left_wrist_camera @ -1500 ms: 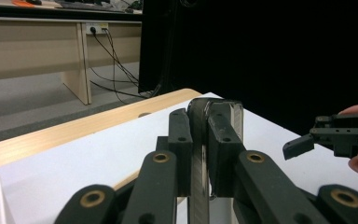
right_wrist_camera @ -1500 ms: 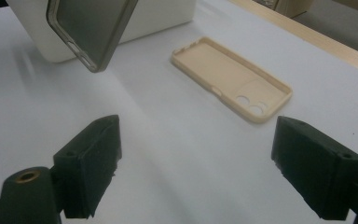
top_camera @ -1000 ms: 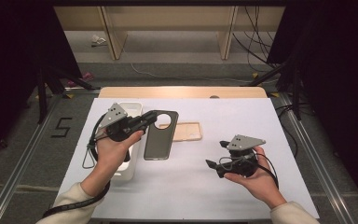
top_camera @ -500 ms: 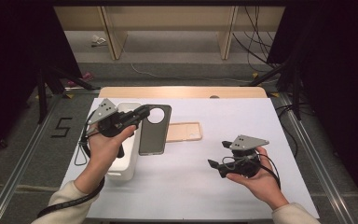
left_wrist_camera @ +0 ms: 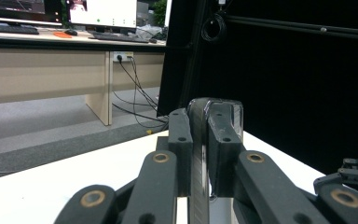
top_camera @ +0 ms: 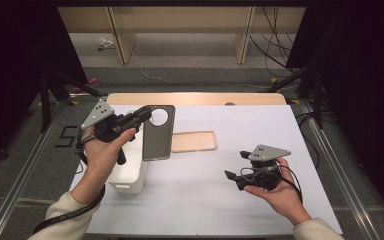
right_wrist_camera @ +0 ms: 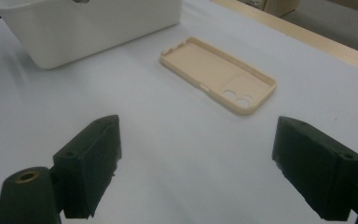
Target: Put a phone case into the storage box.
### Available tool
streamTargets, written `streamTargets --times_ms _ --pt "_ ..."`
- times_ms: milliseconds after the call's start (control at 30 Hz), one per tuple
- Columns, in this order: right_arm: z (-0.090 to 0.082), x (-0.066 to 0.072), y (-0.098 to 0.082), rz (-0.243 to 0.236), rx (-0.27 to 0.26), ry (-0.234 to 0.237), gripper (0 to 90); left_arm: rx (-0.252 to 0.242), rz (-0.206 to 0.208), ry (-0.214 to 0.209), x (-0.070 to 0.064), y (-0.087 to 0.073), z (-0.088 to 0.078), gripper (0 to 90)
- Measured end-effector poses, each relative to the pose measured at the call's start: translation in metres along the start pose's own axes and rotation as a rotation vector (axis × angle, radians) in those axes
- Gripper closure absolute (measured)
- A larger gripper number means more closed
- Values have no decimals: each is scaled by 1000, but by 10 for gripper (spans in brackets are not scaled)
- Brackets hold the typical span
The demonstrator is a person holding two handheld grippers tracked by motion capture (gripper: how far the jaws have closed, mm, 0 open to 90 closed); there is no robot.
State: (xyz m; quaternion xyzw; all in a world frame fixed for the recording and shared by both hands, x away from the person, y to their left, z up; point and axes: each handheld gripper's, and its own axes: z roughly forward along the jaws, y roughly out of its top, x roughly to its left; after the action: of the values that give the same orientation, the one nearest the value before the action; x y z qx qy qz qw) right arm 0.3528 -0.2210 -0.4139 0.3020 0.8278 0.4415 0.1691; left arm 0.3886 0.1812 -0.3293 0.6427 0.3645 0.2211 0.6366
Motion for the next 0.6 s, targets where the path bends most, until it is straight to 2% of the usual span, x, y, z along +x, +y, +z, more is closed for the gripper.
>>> streamTargets --times_ms 133,400,600 --pt "0 0 0 3 -2 -2 163 -4 -4 3 4 3 -3 813" --pt "-2 -2 -1 6 -6 -2 163 7 -18 -18 15 7 -7 813" --pt "-2 -2 -1 10 -7 -3 163 3 -25 -10 21 10 -10 813"
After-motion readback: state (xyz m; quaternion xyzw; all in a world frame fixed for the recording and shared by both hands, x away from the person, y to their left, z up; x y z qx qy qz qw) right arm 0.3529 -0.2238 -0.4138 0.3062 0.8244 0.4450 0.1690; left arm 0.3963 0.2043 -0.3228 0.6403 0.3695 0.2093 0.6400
